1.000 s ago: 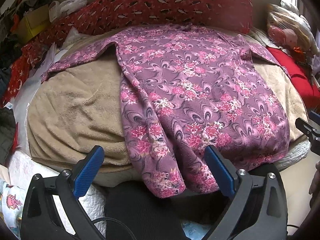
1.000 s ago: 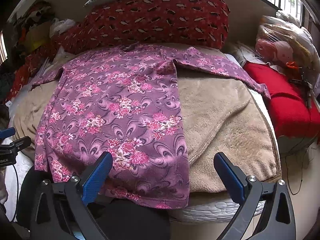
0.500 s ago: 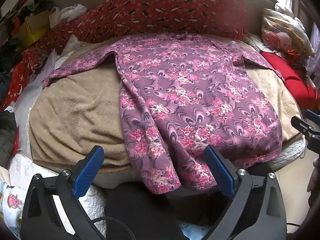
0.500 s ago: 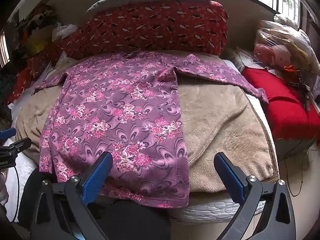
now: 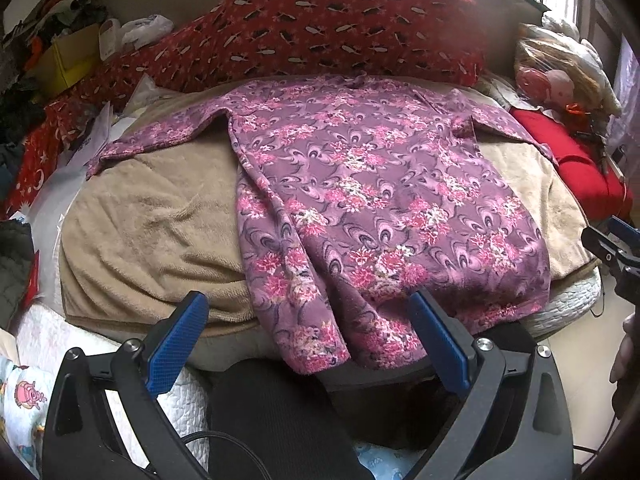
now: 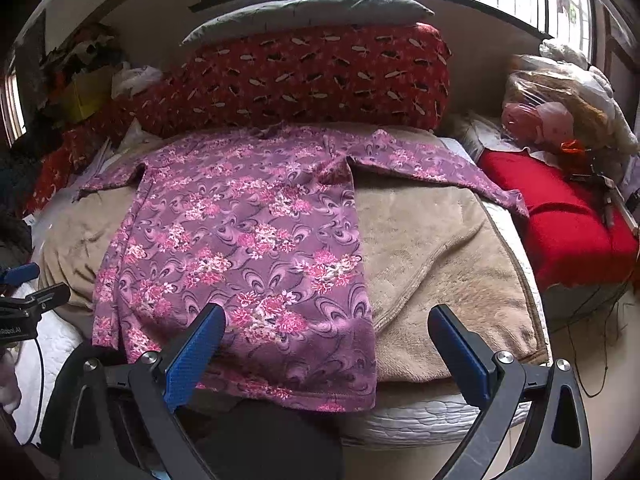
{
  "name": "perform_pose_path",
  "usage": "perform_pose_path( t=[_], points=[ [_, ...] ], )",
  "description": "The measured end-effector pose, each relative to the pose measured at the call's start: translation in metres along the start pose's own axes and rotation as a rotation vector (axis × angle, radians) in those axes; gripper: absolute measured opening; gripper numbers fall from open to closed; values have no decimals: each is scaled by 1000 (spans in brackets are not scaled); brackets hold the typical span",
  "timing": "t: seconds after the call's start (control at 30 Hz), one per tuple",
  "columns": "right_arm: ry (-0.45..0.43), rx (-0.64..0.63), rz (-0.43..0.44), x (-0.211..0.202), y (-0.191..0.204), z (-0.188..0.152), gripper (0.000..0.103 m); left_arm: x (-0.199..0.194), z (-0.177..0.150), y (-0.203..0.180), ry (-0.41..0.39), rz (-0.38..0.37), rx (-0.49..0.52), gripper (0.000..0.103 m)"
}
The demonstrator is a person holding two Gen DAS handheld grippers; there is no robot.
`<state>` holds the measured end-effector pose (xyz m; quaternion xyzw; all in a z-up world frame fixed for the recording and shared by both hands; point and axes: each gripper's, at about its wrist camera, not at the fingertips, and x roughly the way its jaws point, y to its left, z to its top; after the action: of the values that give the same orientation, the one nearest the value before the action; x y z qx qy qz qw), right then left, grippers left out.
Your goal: Fold small clothes
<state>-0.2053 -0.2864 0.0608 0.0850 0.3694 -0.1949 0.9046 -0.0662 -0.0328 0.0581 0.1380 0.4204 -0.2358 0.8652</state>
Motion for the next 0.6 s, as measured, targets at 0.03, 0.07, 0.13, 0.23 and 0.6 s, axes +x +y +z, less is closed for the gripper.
perform_pose_path(
  t=[0.03, 0.07, 0.13, 0.23, 0.6],
  points=[
    [-2, 2, 0, -1, 0, 0, 102, 0, 0, 0, 2, 0, 2, 101],
    [-5, 5, 0, -2, -1, -1, 102, 0, -1, -1, 3, 0, 3, 101],
    [-8, 10, 1, -4, -2, -3, 102, -1, -1, -1, 4, -2, 2, 101],
    [-8, 13, 2, -5, -2, -3, 102, -1, -2, -1, 9, -5, 1, 101],
    [-11, 17, 6, -5, -3, -4, 102, 6, -1, -3, 29, -13, 2, 101]
  ],
)
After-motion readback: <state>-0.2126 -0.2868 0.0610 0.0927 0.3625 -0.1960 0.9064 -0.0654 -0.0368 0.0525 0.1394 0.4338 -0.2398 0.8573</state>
